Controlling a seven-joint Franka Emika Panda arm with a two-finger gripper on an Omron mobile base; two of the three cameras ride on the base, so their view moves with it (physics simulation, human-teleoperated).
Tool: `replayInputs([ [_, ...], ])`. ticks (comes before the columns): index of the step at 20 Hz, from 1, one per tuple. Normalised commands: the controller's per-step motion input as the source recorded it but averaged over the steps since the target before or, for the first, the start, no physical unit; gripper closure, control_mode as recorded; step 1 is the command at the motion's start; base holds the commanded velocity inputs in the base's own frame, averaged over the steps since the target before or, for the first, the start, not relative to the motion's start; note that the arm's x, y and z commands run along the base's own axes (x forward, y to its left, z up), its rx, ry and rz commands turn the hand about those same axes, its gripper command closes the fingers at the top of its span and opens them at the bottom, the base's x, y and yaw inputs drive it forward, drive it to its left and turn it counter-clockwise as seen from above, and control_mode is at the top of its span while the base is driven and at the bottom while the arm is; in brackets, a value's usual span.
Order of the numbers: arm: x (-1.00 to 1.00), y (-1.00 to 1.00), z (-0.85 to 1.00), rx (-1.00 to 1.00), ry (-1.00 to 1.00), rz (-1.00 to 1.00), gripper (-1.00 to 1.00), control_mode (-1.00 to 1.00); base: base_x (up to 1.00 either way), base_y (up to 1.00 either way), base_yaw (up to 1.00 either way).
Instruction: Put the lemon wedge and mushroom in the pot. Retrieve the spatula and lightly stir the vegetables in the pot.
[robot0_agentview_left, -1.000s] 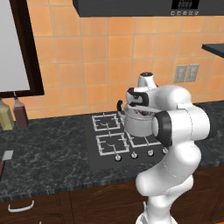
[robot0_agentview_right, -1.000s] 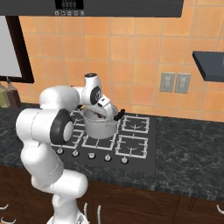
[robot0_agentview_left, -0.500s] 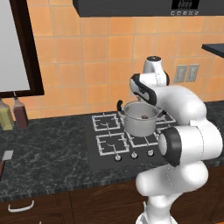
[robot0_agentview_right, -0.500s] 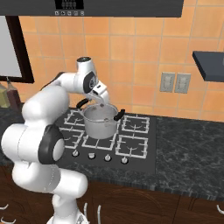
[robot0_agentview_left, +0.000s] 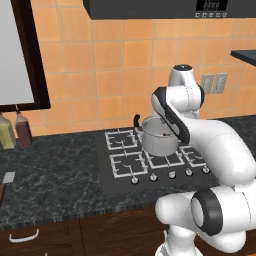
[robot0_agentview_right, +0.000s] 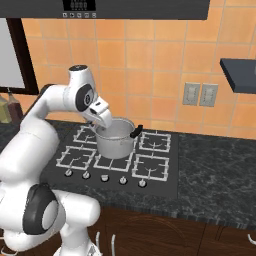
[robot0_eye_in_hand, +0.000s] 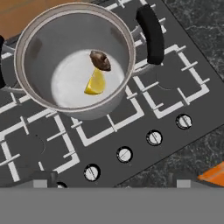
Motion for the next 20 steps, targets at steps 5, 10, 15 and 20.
replayInputs([
  [5,-0.50,0.03,0.00,0.01,0.18,0.00,-1.00,-1.00,0.00,0.00,0.00],
  [10,-0.04,0.00,0.00,0.01,0.04,0.02,-1.00,1.00,-0.05,0.29,0.01],
  [15,0.00,0.00,0.00,0.00,0.00,0.00,-1.00,1.00,-0.05,1.00,0.00],
  [20,0.00,0.39,-0.02,-0.03,0.02,0.04,-1.00,-1.00,0.00,0.60,0.00],
])
